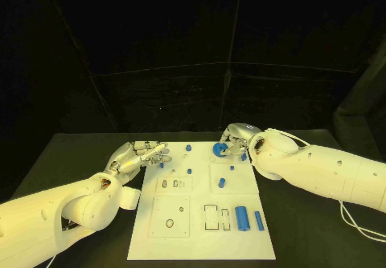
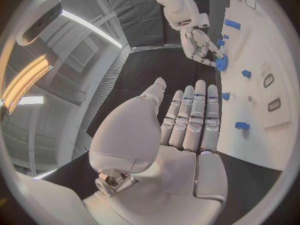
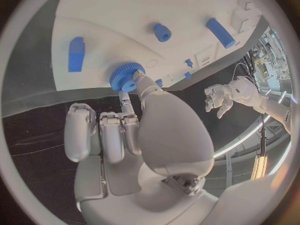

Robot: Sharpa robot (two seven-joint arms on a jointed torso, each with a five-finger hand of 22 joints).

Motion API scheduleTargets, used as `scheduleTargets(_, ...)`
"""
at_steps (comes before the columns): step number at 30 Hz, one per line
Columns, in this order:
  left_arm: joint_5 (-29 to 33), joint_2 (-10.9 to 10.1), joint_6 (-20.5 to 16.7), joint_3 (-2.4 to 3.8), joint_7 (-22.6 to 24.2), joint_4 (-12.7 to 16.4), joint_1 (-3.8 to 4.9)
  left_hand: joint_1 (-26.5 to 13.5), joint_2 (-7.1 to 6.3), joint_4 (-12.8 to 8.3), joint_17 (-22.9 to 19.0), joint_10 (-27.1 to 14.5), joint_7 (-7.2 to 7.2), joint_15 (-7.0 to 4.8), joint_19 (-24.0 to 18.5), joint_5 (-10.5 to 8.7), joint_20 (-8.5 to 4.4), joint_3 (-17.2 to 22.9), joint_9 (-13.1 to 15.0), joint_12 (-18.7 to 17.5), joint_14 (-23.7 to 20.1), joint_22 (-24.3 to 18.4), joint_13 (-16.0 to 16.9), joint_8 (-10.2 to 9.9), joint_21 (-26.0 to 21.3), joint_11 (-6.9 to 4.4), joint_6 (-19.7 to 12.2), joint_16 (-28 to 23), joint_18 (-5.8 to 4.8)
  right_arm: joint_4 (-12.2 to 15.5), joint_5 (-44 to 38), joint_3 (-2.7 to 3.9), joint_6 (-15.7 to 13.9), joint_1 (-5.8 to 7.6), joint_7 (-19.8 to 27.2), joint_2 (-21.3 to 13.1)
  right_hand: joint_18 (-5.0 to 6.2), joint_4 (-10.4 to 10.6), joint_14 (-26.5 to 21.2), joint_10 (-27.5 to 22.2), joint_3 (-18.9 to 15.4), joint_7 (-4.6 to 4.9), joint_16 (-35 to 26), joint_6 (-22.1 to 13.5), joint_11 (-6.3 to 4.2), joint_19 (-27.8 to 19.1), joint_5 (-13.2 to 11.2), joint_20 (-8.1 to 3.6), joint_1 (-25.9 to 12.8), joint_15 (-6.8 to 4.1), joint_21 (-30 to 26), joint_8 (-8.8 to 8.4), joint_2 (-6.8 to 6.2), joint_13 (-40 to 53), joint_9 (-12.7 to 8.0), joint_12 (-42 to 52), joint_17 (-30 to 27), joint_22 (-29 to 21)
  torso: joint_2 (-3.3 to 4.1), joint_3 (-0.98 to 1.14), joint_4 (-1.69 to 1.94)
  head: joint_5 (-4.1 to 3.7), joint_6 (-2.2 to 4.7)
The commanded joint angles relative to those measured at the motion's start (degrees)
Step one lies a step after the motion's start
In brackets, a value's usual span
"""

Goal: Assemble the parts on the task board

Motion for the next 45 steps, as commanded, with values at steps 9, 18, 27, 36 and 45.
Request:
scheduleTargets(9, -0.24, -0.16, 0.89, 0.04, 0.23, -0.09, 0.09, -0.02, 0.57, -0.25, 0.08, 0.14, 0.27, 0.36, 0.18, -0.23, 0.05, 0.04, -0.02, -0.31, -0.03, -0.07, -0.03, -0.37, -0.34, 0.19, 0.18, -0.33, 0.87, 4.06, -7.92, 0.06, -5.06, 0.15, -1.06, 3.62, -0.79, 0.41, 5.48, 5.46, 1.77, -1.48, 0.36, 1.84, -0.07, 0.38, 2.36, 0.05, -2.85, -0.26, 0.34, -0.96, -0.78, 14.17, -0.22, 0.13, 11.81, 0.33, 0.02, -0.08, 0.26, 0.23, 0.19)
scheduleTargets(18, -0.24, -0.14, 0.91, 0.04, 0.26, -0.5, 0.09, 0.03, 0.61, -0.33, 0.08, 0.14, 0.28, 0.36, 0.2, -0.24, 0.05, 0.06, -0.02, -0.37, -0.03, -0.1, -0.04, -0.4, -0.39, 0.2, 0.18, -0.39, 0.87, 1.18, -11.37, 0.0, -4.44, 0.07, -0.69, 9.33, -0.84, 0.57, 5.46, 5.41, 2.12, -1.4, 0.32, 1.71, 0.0, 0.48, 2.53, 0.1, -3.28, -0.2, 0.43, -1.16, -0.92, 14.1, -0.28, 0.06, 11.72, 0.56, 0.05, -0.08, 0.14, 0.52, -0.06)
scheduleTargets(27, -0.24, -0.1, 0.95, 0.05, 0.3, -0.64, 0.09, 0.03, 0.61, -0.33, 0.08, 0.14, 0.28, 0.36, 0.2, -0.24, 0.05, 0.06, -0.02, -0.37, -0.03, -0.1, -0.04, -0.4, -0.39, 0.2, 0.18, -0.39, 0.87, -2.31, -11.29, -0.1, -2.58, -0.51, 0.03, 12.49, -0.85, 0.67, 5.45, 5.36, 2.37, -1.26, 0.31, 1.39, 0.11, 0.49, 2.56, 0.16, -3.73, -0.12, 0.44, -1.46, -1.17, 14.02, -0.37, -0.03, 11.67, 0.59, 0.05, -0.05, 0.12, 0.68, -0.21)
scheduleTargets(36, -0.24, -0.04, 0.96, 0.05, 0.28, -0.71, 0.09, 0.03, 0.61, -0.33, 0.08, 0.14, 0.28, 0.36, 0.2, -0.24, 0.05, 0.06, -0.02, -0.37, -0.03, -0.1, -0.04, -0.4, -0.39, 0.2, 0.18, -0.39, 0.87, -4.67, -11.21, -0.14, -0.04, -1.19, 0.51, 13.89, -0.86, 0.69, 5.46, 5.33, 2.51, -1.07, 0.32, 1.03, 0.29, 0.5, 2.48, 0.28, -4.31, 0.03, 0.45, -1.81, -1.75, 13.99, -0.42, -0.07, 11.73, 0.62, 0.06, 0.05, 0.08, 1.0, -0.51)
scheduleTargets(45, -0.24, 0.0, 0.98, 0.05, 0.25, -0.74, 0.09, 0.04, 0.67, -0.4, 0.09, 0.16, 0.29, 0.37, 0.23, -0.24, 0.06, 0.07, -0.02, -0.45, -0.02, -0.15, -0.04, -0.45, -0.44, 0.21, 0.19, -0.47, 0.87, -5.55, -11.2, -0.16, 0.81, -1.37, 1.06, 14.41, -0.88, 0.67, 5.4, 5.04, 2.43, -0.9, 0.22, 0.71, 0.46, 0.54, 2.21, 0.4, -4.85, 0.15, 0.5, -2.12, -2.39, 13.59, -0.44, -0.49, 11.44, 0.76, 0.06, 0.04, -0.02, 1.11, -0.81)
